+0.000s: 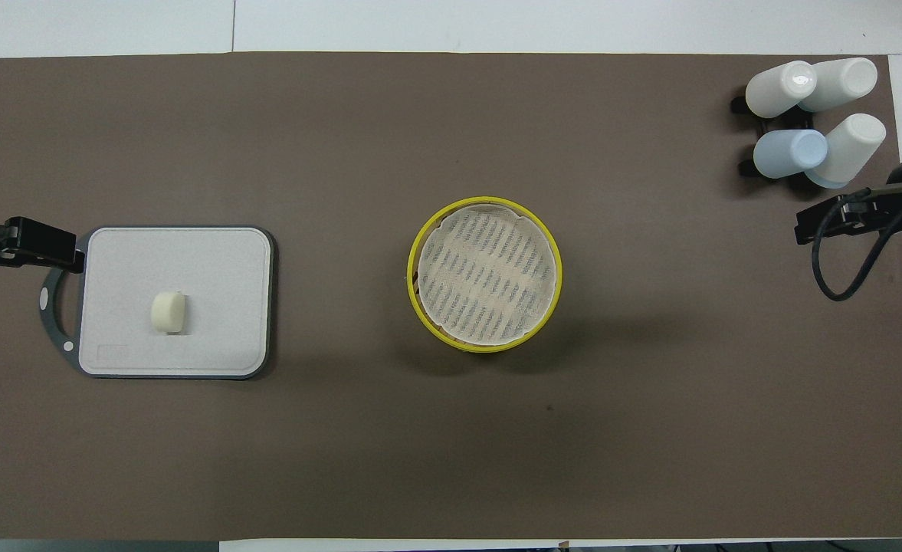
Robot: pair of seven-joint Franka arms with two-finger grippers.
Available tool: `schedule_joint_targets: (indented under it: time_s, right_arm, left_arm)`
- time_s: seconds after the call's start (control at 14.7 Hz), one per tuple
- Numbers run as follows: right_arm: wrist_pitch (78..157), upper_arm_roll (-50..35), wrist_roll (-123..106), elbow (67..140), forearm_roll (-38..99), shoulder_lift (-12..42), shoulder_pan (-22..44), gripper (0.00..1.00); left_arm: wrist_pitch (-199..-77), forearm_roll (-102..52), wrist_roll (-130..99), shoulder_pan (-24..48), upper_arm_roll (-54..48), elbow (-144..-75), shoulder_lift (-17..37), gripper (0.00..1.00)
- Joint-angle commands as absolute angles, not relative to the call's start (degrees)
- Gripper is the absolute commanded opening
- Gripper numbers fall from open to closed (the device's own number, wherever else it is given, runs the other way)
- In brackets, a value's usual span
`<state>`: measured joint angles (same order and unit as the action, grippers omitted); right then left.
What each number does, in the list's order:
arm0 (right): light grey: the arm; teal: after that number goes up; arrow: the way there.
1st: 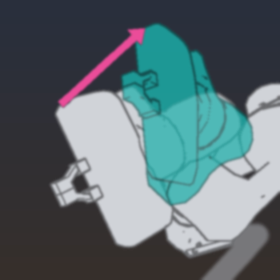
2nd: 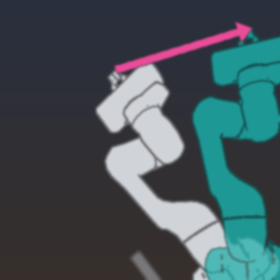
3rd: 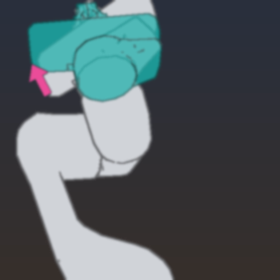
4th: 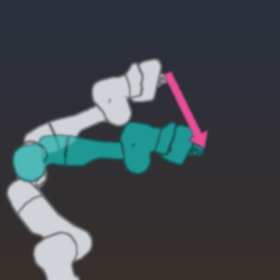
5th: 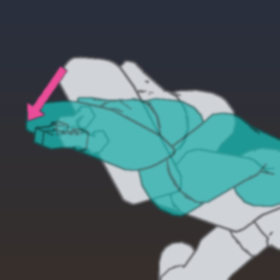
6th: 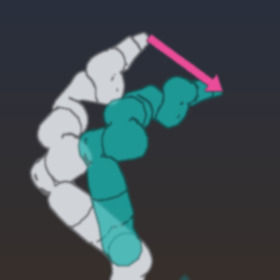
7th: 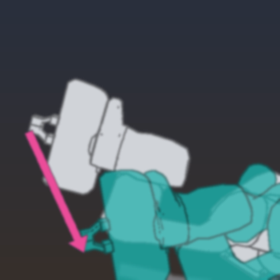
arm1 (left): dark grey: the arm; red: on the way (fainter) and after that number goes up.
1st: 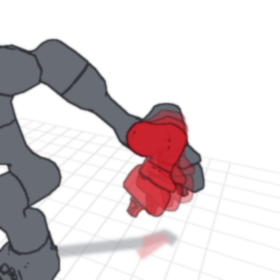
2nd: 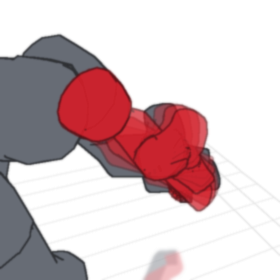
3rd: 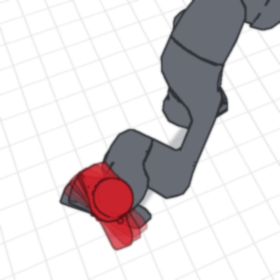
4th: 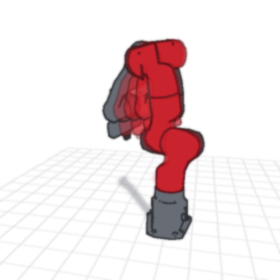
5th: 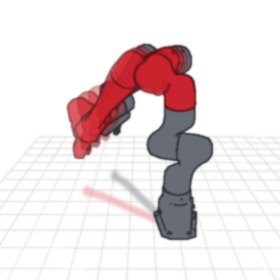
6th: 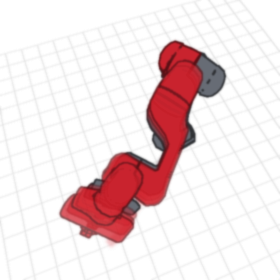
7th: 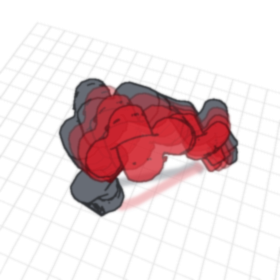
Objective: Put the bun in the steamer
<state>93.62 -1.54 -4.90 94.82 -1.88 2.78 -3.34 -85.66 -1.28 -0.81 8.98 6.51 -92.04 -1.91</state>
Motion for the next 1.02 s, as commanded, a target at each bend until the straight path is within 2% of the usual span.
schedule_joint_targets:
  time_s: [0.0,0.2,0.41,0.68,0.82,0.95]
  right_arm:
    - [97.28,-2.54,-2.30,96.85,-1.68,1.67,-2.38,1.00]
    - [99.84,-2.72,7.96,96.42,-1.23,4.03,3.67,1.00]
    - [103.26,-2.72,14.40,96.59,2.00,5.79,7.72,1.00]
    - [108.00,-2.72,30.98,95.80,2.11,9.92,20.10,1.00]
    - [108.90,-2.64,37.94,91.52,1.85,14.21,26.16,1.00]
    - [108.98,-2.64,41.64,88.87,1.76,16.86,29.52,1.00]
  left_arm:
    - [-85.43,-1.14,-0.97,9.84,7.12,-92.72,-2.90,1.00]
    - [-85.08,-1.05,-1.32,9.32,7.21,-94.74,-4.13,1.00]
    - [-85.95,-1.05,-0.97,9.23,7.21,-100.44,-6.93,1.00]
    - [-94.90,-1.05,-0.09,9.14,7.21,-109.75,-11.06,1.00]
    - [-100.08,-1.05,-0.09,9.14,7.21,-115.55,-13.09,1.00]
    - [-103.17,-0.97,0.00,9.05,7.21,-118.90,-13.27,1.00]
